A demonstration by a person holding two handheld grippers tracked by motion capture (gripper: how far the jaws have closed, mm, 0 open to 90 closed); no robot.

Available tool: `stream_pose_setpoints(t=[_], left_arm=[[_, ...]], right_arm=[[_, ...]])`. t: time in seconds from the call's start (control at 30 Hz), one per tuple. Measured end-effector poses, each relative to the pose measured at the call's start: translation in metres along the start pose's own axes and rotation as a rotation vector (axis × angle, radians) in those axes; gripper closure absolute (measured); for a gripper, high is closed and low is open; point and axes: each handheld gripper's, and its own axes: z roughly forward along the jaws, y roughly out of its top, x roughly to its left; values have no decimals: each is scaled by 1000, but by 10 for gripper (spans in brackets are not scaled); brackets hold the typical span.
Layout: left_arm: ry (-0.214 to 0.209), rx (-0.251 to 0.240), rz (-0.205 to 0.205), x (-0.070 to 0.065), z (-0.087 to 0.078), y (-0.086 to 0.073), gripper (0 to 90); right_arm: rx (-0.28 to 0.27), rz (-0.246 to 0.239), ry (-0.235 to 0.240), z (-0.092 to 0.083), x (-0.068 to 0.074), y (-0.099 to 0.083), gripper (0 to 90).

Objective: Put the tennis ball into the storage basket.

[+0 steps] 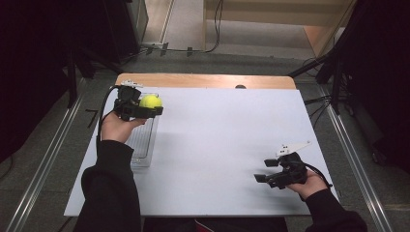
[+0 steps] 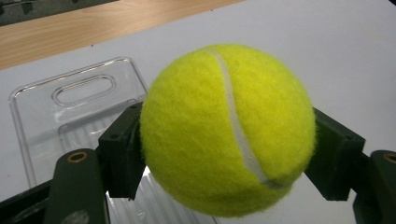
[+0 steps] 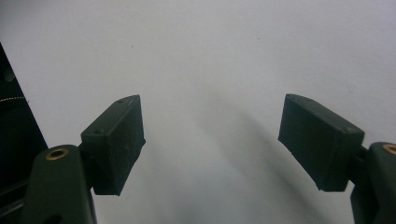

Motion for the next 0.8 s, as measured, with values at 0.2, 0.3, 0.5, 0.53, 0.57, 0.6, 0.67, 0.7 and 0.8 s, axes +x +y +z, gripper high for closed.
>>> stream_pose_setpoints(t=[0.2,0.3,0.5,0.53,0.57,0.6,0.67,0.7,0.8], left_arm=[[29,-13,-30,9,-3,-4,265],[54,-12,-38,13,-4,-6,264],[80,-13,-67,22,-4,-11,264],[86,-13,-71,23,-5,-11,264],[88,-12,-76,24,-5,-12,264],[93,-11,-75,25,-5,-12,264],[110,-10,-78,27,-6,-13,264],[117,-15,-84,28,-6,-14,264],[129,-21,-101,32,-8,-16,264]], right_arm=[[5,-4,3,1,0,0,204],[5,-1,-2,0,0,0,204],[4,1,-2,0,0,0,204],[4,0,-2,0,0,0,204],[3,-2,-2,0,0,0,204],[3,-2,-2,0,0,0,204],[4,1,-2,0,0,0,204],[4,1,-2,0,0,0,204],[4,0,-1,0,0,0,204]])
